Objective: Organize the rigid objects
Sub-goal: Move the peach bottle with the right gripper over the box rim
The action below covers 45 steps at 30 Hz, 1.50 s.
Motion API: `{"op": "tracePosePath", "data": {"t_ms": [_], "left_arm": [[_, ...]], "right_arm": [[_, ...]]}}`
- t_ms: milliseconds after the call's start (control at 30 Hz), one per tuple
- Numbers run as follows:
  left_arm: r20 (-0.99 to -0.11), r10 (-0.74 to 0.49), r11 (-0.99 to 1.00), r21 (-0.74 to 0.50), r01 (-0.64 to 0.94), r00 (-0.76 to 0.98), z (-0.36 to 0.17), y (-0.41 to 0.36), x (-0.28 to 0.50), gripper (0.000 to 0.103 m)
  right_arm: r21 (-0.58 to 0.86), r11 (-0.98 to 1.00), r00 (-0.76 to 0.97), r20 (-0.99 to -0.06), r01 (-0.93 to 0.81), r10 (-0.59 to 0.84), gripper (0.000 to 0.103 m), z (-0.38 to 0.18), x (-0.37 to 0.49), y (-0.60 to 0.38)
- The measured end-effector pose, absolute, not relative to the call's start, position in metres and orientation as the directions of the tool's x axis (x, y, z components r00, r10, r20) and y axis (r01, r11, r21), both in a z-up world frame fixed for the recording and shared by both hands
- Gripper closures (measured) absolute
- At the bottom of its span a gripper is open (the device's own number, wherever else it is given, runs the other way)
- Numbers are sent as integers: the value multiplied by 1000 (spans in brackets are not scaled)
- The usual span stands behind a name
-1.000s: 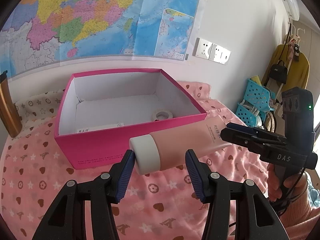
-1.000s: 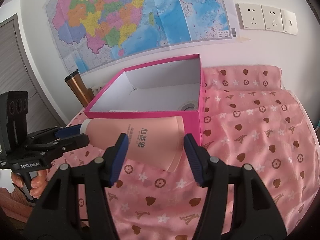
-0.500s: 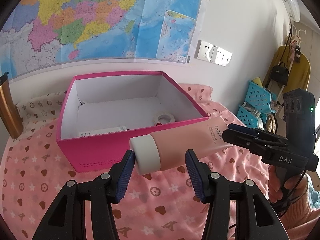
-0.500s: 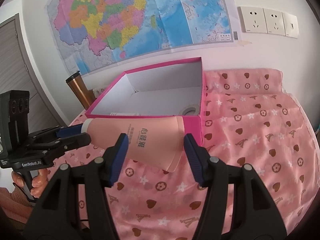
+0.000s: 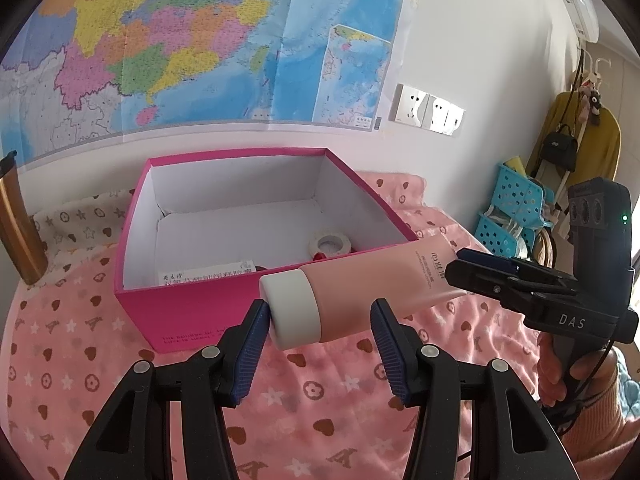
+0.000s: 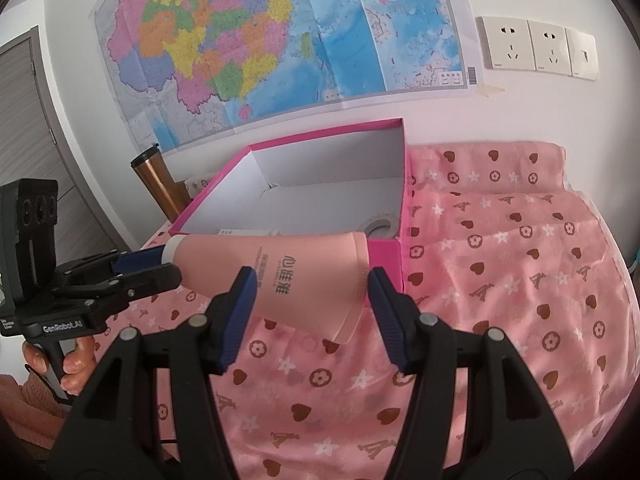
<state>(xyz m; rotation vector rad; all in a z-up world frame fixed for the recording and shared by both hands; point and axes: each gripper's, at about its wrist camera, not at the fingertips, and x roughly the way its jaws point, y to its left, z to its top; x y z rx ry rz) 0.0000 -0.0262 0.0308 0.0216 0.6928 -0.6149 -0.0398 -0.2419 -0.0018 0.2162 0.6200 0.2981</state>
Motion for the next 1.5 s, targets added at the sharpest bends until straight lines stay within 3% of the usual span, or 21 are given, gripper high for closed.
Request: {"op": "tracePosePath", "data": {"t_ms": [1500], "left_arm": [[-580, -509, 837, -160, 523, 637, 38, -28, 25, 50]], "right_arm": [[276, 936, 787, -517, -220, 337, 43, 10, -19, -241]]}}
